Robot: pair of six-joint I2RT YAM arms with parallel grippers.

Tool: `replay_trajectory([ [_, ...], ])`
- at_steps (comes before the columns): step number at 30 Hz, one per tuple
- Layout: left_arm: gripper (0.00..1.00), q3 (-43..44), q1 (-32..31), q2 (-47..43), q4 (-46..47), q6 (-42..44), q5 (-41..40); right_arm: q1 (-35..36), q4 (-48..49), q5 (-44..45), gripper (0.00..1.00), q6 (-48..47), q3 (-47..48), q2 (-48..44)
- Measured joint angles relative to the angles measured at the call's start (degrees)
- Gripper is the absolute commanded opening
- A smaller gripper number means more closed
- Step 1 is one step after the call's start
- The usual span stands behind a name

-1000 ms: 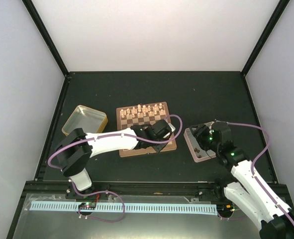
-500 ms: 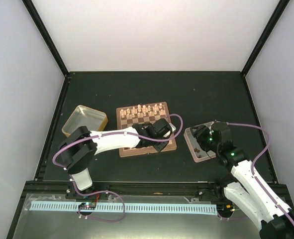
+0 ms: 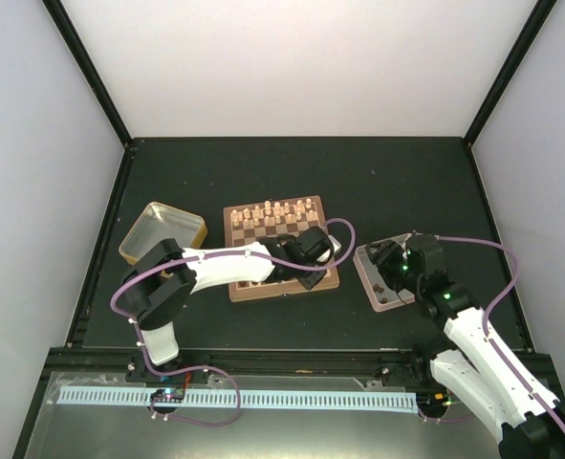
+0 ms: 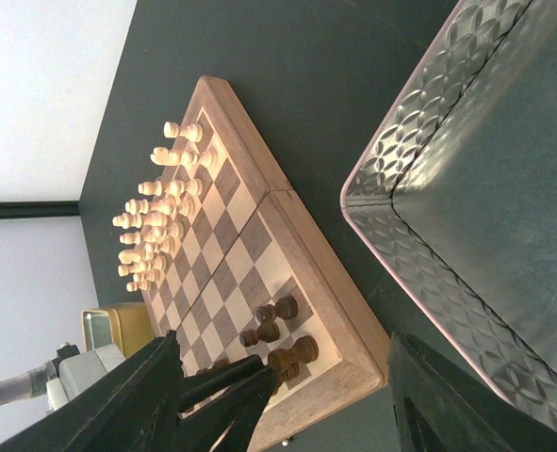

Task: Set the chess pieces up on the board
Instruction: Place the chess piece on the chessboard, then adjust the storage box at the center of the board.

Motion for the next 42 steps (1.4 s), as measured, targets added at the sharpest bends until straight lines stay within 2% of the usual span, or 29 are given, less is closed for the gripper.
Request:
replay_trajectory([
  [18, 0.39, 0.6, 0.0, -0.9, -1.3, 0.8, -0.2, 0.0, 0.0, -0.3, 0.63, -1.3, 0.0, 0.0],
  [22, 0.49, 2.1, 0.0, -4.0, -3.8, 0.5, -0.7, 0.0, 0.0, -1.2, 0.68, -7.2, 0.0, 0.0],
  [26, 0.54, 3.3, 0.2, -10.8, -5.6, -0.4, -2.2, 0.0, -2.0, -1.7, 0.70, -16.8, 1.0, 2.2],
  [31, 0.61, 3.9, 1.1, -21.2, -5.2, -1.9, -4.9, 0.0, -4.7, -2.7, 0.70, -27.6, 2.4, 9.7],
  [34, 0.68, 1.3, 2.3, -27.2, -1.8, -2.5, -6.7, 0.5, -5.2, -4.0, 0.70, -31.6, 3.0, 16.0],
  [38, 0.70, -4.6, 4.0, -33.7, 3.1, -2.7, -7.6, 2.2, -5.6, -5.0, 0.61, -34.7, 4.7, 24.3],
  [42, 0.70, -6.8, 6.3, -34.7, 6.4, -2.6, -7.4, 3.0, -5.9, -3.3, 0.38, -36.0, 7.6, 31.0],
])
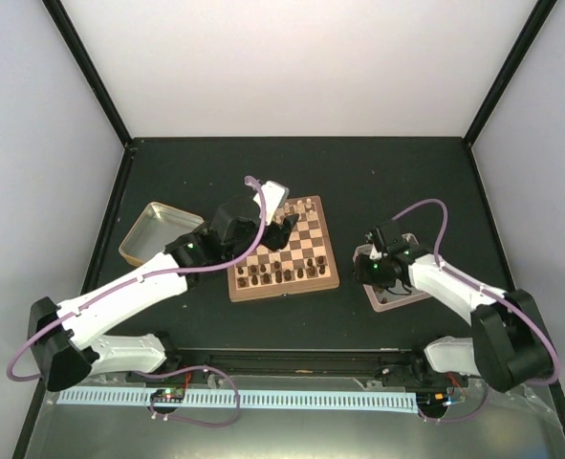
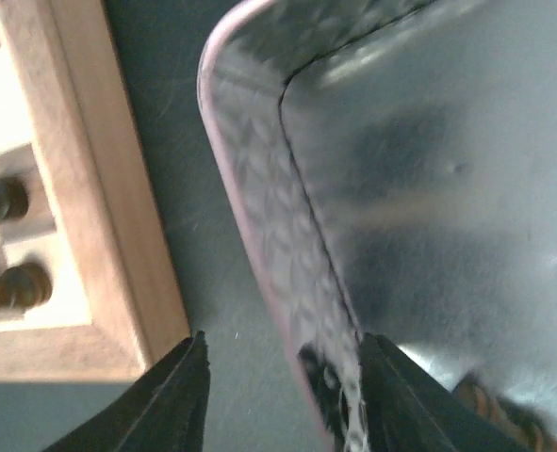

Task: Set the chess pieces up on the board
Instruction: Adjust the storage box at the center of the board.

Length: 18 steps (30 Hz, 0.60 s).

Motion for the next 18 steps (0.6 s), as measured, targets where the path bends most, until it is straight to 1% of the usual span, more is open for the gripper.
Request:
replay_trajectory([
  [4, 0.68, 0.4, 3.4, 1.7, 1.5, -0.1, 1.6, 0.0, 0.0, 3.3, 0.25, 2.2, 3.7, 5.3],
  [7, 0.67, 2.4, 5.8, 4.0, 0.7, -0.4, 3.3, 0.0, 0.4, 5.1, 0.20, 5.2, 6.2, 8.5],
  [13, 0.66, 8.4, 8.0, 6.9, -3.9, -1.3, 7.1, 0.0, 0.9, 6.8, 0.14, 11.2, 10.4, 13.6],
  [15, 0.66, 9.9, 8.1, 7.0, -5.2, -1.4, 7.8, 0.0, 0.9, 7.4, 0.16, 12.4, 11.9, 15.1],
  [17, 0.66, 10.9, 8.4, 7.0, -6.4, -1.6, 8.6, 0.0, 1.0, 7.8, 0.29, 13.3, 13.1, 16.2],
  [18, 0.66, 11.4, 8.4, 7.1, -6.9, -1.6, 8.8, 0.0, 0.7, 7.9, 0.33, 13.4, 13.8, 16.7],
])
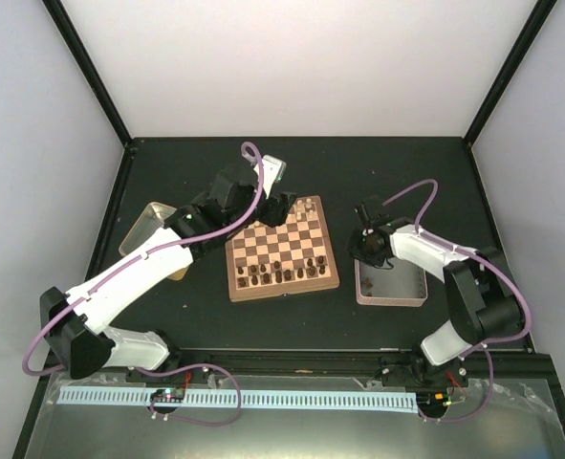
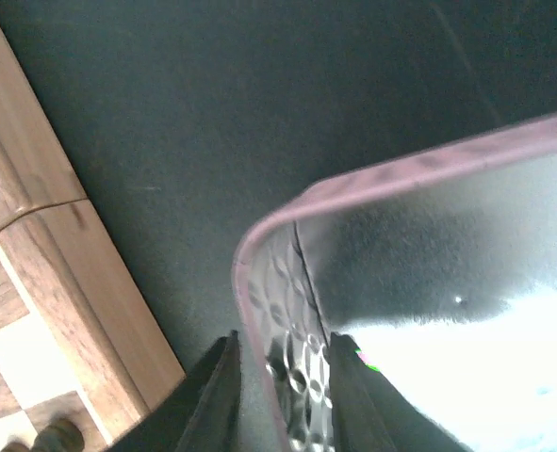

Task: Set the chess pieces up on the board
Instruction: Adjust the storage box at the center of the board, then pick up the chess piece from the storage box.

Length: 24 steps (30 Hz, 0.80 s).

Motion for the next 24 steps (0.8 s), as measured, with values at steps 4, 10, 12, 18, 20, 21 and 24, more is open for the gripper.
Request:
replay_trajectory([
  [4, 0.66, 1.3, 0.3, 0.4, -1.8, 0.0, 0.5, 0.0, -1.6, 0.7, 0.38, -0.3, 2.5, 0.1],
  [10, 0.67, 1.7, 0.4, 1.0, -2.7, -0.7, 1.0, 0.0, -9.0, 3.2, 0.38, -3.2, 2.6, -9.2],
  [12, 0.67, 1.7, 0.4, 1.0, -2.6, -1.2, 1.1, 0.0, -12.7, 4.3, 0.38, -4.4, 2.6, -12.7],
  [18, 0.67, 0.2, 0.4, 0.0, -1.2, -2.4, 1.2, -0.1, -20.4, 4.4, 0.39, -8.6, 0.9, -12.8],
  [20, 0.68, -1.8, 0.5, -1.5, -0.5, -2.6, 1.2, -0.1, -21.7, 4.1, 0.39, -10.4, 0.7, -9.9],
  [21, 0.68, -2.6, 0.6, -2.2, -0.3, -2.6, 1.2, -0.1, -22.1, 3.9, 0.39, -11.4, 0.7, -8.0],
  [24, 0.68, -3.9, 0.7, -3.7, 0.4, -2.6, 1.2, -0.1, -22.5, 2.9, 0.40, -13.9, 0.2, -4.3],
])
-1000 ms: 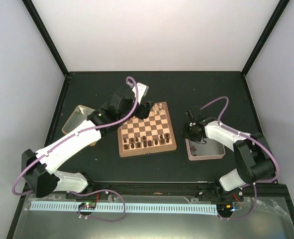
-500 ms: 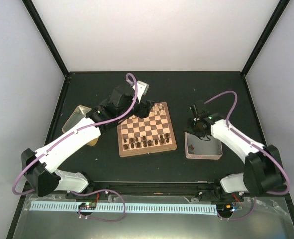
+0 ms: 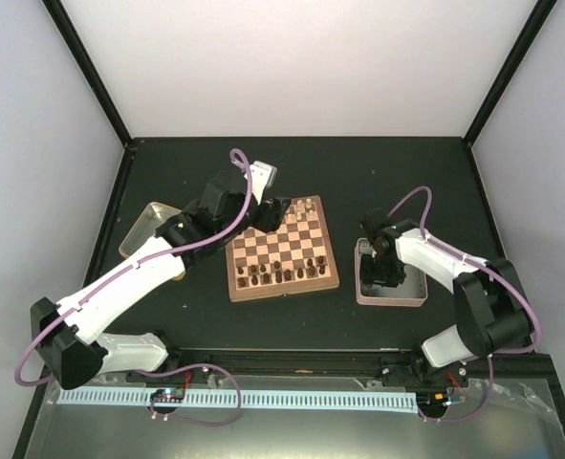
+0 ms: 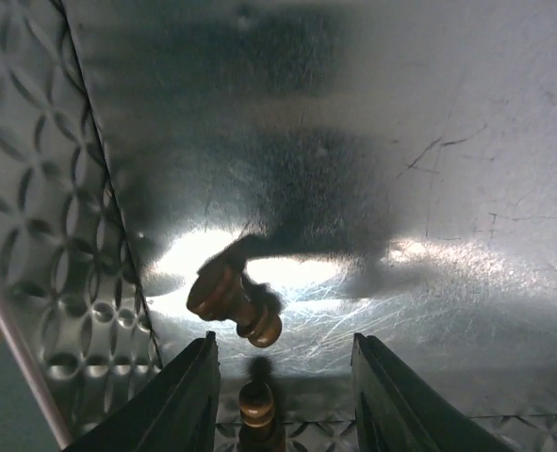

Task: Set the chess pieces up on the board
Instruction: Pick up the chess piece from the storage box.

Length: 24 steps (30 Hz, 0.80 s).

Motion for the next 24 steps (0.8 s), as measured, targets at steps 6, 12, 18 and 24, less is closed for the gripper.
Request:
replay_trajectory([
  [6, 0.69, -0.8, 0.0, -0.7, 1.4, 0.2, 0.2, 0.0, 0.4, -1.0, 0.39, -2.8, -0.3, 1.9],
  [12, 0.69, -1.1, 0.3, -0.7, 1.7, 1.0, 0.5, 0.0, 2.1, -0.4, 0.35, -3.1, -0.1, 5.7],
  [18, 0.69, -1.1, 0.5, -0.9, 1.7, 1.8, 1.0, 0.0, 4.0, 1.6, 0.28, -2.4, 0.0, 5.9],
  [24, 0.69, -1.5, 0.7, -1.6, 1.7, 2.2, 1.3, 0.0, 6.2, 2.7, 0.22, -1.5, 0.0, 5.9],
])
